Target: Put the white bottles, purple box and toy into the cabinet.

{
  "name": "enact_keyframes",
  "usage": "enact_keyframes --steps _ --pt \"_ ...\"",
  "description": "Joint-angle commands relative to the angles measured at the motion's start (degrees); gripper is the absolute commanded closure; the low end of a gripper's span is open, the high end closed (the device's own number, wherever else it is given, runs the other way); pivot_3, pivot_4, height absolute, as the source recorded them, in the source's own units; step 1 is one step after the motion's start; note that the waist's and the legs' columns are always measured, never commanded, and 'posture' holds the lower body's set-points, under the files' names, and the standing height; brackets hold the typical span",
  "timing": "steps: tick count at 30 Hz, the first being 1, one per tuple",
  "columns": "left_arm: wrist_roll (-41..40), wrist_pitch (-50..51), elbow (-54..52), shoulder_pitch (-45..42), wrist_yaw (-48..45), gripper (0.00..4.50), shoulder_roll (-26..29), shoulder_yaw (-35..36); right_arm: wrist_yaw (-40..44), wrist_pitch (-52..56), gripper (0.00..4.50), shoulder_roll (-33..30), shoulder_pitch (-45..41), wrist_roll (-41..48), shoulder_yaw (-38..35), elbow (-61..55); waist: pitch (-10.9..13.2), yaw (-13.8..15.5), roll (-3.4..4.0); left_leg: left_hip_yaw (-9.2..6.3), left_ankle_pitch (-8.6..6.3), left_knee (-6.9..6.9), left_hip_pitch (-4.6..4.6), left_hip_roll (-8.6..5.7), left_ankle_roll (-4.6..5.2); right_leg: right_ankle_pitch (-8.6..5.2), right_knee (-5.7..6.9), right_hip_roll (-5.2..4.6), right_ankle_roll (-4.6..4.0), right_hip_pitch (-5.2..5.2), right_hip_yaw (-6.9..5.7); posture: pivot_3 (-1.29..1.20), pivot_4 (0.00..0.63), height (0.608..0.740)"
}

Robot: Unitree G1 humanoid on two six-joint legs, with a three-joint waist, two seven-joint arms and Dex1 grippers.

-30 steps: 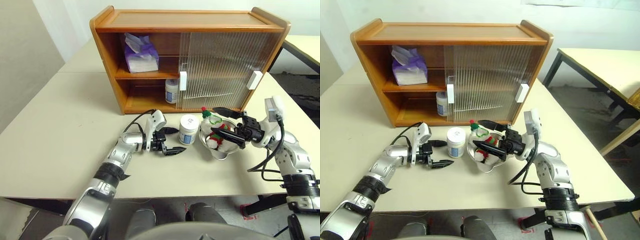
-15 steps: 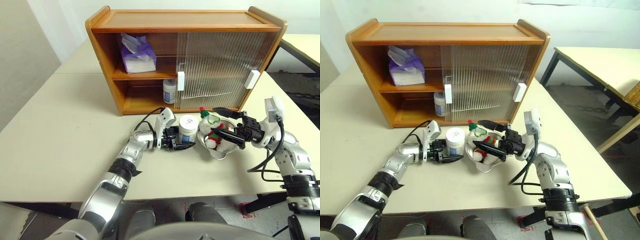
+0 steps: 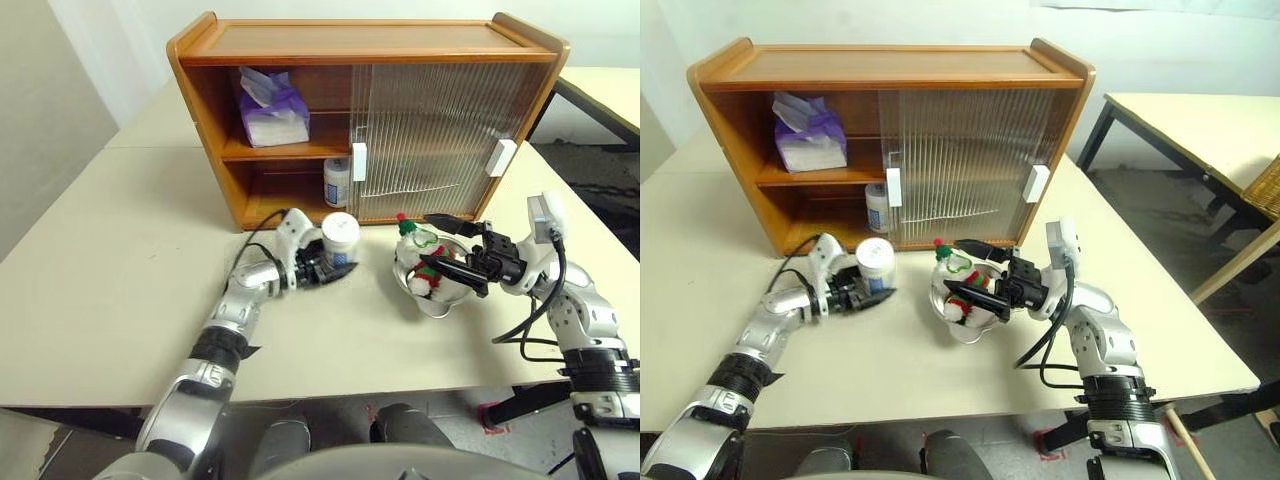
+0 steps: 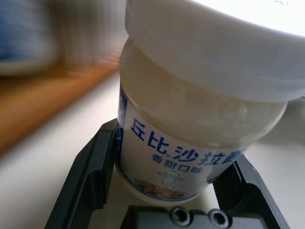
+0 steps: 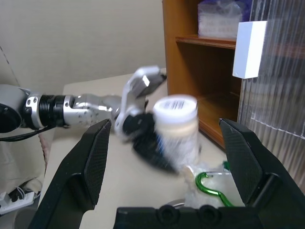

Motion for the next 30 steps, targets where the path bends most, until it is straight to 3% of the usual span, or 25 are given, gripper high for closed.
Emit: enact_keyframes --steps 1,7,14,22,30 --pt "0.19 -1.24 -0.85 -1.73 7.14 1.32 0.97 4.24 0.64 0.08 0.00 0.20 -1.01 -0.42 0.75 0.82 0.00 0.16 0.00 0.00 0.00 0.00 0.00 0.00 0.00 0.00 0.00 0.00 -0.01 0.00 0.00 -0.11 0.000 0.740" --pt "-1.00 0.82 2.60 -4.85 16.52 1.32 -0.67 8.89 0.93 -0.12 0.00 0.28 -1.47 -0.56 0.85 1.43 0.02 1.22 -0.03 0.00 0.01 -0.01 -0.01 -0.02 -0.01 0.17 0.00 -0.01 -0.34 0.00 0.00 -0.11 0.000 0.740" --pt "2.88 -0.41 14.63 -12.19 22.33 1.32 -1.29 8.20 1.09 0.11 0.00 0.44 -1.38 -0.56 1.19 1.03 0.03 1.59 -0.05 0.00 0.02 0.00 0.02 -0.03 -0.03 0.24 0.00 -0.01 -0.44 0.02 0.00 -0.11 0.000 0.740" --pt "5.63 -1.31 26.20 -21.07 26.72 1.32 -1.75 7.59 0.94 0.27 0.00 0.41 -1.35 -0.51 1.12 0.78 0.11 1.94 -0.16 -0.01 0.06 0.00 0.01 -0.04 -0.04 0.23 -0.01 -0.01 -0.32 0.03 0.00 -0.11 0.000 0.740" --pt "5.83 -2.80 31.84 -24.46 29.11 1.32 -2.87 8.87 0.83 0.37 0.00 0.54 -1.46 -0.48 1.15 0.60 0.21 2.15 -0.28 -0.02 0.39 0.00 0.05 -0.09 -0.03 0.37 0.00 -0.01 0.02 0.07 0.00 -0.12 0.000 0.740"
